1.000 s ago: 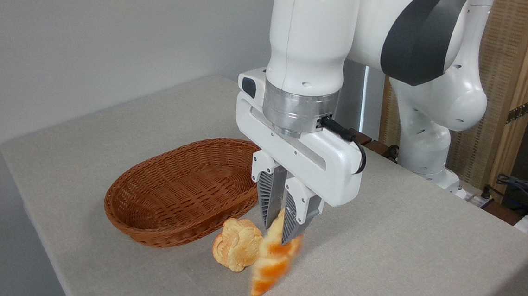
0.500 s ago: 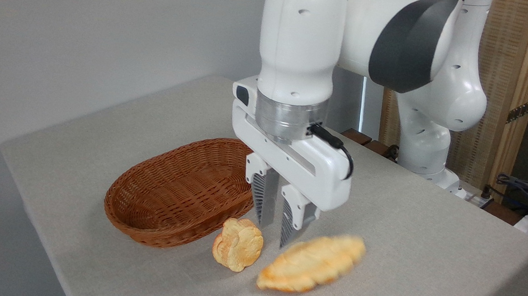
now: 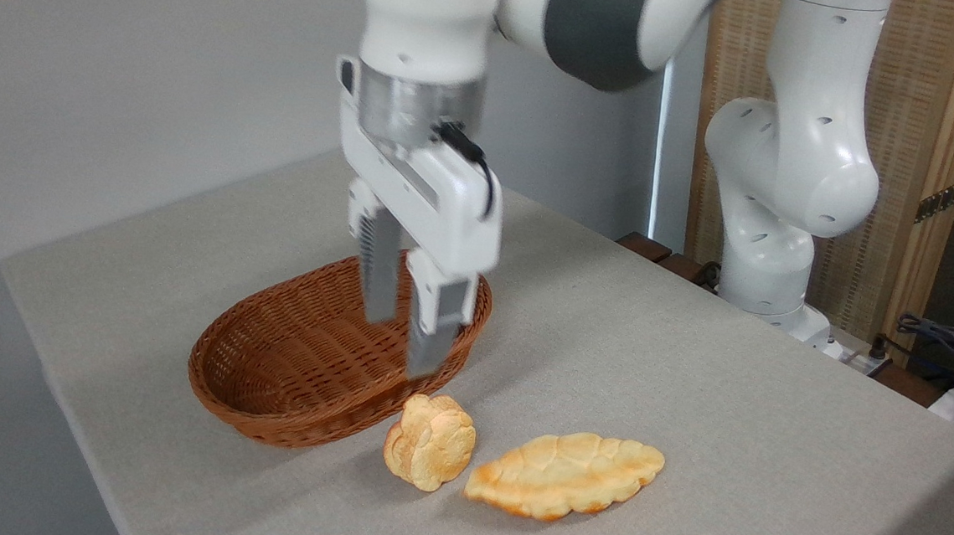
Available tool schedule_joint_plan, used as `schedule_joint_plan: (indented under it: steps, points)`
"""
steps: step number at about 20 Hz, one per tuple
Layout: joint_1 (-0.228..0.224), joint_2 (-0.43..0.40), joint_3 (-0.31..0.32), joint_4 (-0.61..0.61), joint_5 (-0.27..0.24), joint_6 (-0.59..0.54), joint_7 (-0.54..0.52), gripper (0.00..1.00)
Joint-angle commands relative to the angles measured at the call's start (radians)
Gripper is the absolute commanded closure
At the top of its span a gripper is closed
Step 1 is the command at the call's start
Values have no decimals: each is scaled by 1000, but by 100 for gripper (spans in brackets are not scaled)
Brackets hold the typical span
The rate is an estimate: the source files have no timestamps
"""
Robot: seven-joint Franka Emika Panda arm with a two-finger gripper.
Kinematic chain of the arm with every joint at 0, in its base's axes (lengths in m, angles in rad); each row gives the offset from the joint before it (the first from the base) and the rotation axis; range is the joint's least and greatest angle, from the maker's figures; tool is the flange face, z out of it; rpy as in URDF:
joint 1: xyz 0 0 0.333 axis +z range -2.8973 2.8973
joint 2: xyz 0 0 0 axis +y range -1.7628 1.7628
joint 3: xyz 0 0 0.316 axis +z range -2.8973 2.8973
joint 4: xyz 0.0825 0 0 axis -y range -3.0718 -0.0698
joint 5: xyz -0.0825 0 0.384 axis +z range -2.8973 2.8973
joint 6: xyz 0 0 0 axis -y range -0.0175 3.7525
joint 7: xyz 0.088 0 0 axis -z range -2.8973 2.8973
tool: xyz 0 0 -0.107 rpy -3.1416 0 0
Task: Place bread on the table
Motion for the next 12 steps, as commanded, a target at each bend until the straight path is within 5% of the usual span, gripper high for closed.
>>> schedule_joint_plan:
  steps: [1,4,12]
  points:
    - [-2,3,-44,9,-9,0,-92,0]
    - [0,12,-61,9,-9,10,-199,0]
    - [3,21,-71,2,-15,36,-257,0]
